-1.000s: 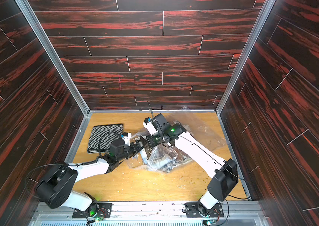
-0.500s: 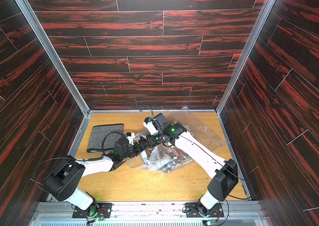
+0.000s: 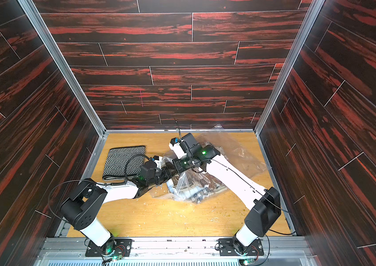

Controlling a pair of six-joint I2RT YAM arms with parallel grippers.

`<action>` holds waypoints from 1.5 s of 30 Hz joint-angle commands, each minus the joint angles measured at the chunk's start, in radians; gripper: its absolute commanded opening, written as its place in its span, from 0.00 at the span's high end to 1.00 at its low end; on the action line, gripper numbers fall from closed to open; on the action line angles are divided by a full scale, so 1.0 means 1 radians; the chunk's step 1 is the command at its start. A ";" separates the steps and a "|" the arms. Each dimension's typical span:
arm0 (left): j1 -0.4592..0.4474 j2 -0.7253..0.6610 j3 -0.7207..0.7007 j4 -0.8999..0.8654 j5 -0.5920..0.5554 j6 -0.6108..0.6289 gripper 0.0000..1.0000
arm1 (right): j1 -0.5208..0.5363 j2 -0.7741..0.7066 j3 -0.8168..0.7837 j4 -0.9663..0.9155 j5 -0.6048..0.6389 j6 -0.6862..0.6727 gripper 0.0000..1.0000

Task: Take the scarf out of the vacuum bag
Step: Take out the scarf from the vacuum bag.

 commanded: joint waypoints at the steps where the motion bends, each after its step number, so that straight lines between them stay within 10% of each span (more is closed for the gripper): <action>1: -0.010 -0.074 0.056 -0.056 0.035 0.045 0.83 | -0.009 -0.018 0.023 0.002 -0.009 0.013 1.00; 8: -0.010 -0.121 0.095 -0.159 0.035 0.080 1.00 | -0.020 -0.013 0.024 0.004 0.015 0.015 1.00; 28: -0.005 -0.339 0.193 -0.720 -0.025 0.300 1.00 | -0.043 -0.002 -0.010 0.035 0.067 0.003 1.00; 45: 0.171 -0.383 0.308 -1.300 -0.039 0.579 1.00 | -0.043 0.011 -0.078 0.096 0.090 -0.019 1.00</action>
